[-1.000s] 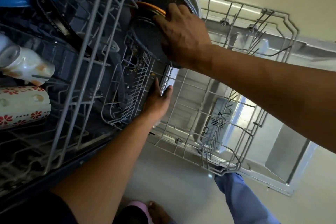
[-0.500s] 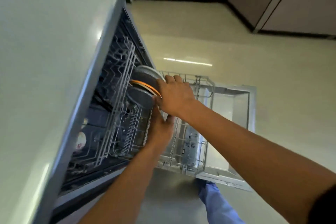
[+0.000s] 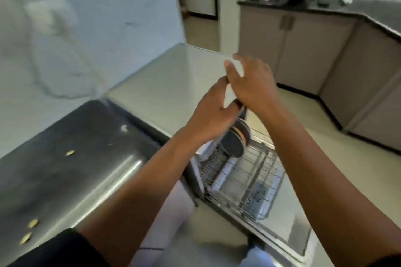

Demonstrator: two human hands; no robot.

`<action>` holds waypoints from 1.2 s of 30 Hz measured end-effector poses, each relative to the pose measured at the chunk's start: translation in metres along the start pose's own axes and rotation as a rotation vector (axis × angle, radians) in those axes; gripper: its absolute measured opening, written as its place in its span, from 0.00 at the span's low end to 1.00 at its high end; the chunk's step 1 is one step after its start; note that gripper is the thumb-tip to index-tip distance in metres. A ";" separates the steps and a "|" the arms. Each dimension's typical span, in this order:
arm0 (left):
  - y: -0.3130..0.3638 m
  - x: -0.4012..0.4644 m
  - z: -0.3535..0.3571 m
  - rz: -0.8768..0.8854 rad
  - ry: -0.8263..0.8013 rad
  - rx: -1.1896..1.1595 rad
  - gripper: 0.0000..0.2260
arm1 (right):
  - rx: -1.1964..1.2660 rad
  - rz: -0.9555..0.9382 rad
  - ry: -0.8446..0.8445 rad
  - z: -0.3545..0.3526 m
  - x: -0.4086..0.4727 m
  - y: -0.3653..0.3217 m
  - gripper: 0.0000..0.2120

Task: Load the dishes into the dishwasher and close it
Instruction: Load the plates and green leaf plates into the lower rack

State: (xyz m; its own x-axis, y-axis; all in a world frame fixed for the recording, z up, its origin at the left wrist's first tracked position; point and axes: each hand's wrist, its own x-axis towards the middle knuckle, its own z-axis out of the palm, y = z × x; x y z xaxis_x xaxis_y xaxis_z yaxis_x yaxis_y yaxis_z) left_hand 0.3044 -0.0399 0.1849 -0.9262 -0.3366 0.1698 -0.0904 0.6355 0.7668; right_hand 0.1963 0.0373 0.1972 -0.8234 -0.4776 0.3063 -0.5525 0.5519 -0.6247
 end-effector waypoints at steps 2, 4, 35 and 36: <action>0.003 -0.035 -0.059 0.035 0.120 0.109 0.25 | 0.106 -0.089 0.006 0.002 -0.013 -0.055 0.23; -0.006 -0.078 -0.114 0.001 0.249 0.200 0.26 | 0.204 -0.204 -0.032 0.013 -0.032 -0.110 0.21; -0.234 -0.628 -0.204 -1.479 1.825 -0.524 0.24 | 0.170 -0.902 -1.353 0.329 -0.372 -0.411 0.14; -0.236 -0.629 -0.207 -1.462 1.865 -0.566 0.23 | 0.172 -0.893 -1.360 0.331 -0.374 -0.413 0.14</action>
State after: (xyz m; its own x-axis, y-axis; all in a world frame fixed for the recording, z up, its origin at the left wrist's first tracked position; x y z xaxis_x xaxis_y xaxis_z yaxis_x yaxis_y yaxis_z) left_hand 0.9836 -0.1220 0.0249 0.7724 -0.3959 -0.4967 0.2571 -0.5203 0.8144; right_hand 0.7747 -0.2383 0.1026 0.4955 -0.8518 -0.1701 -0.6666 -0.2473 -0.7032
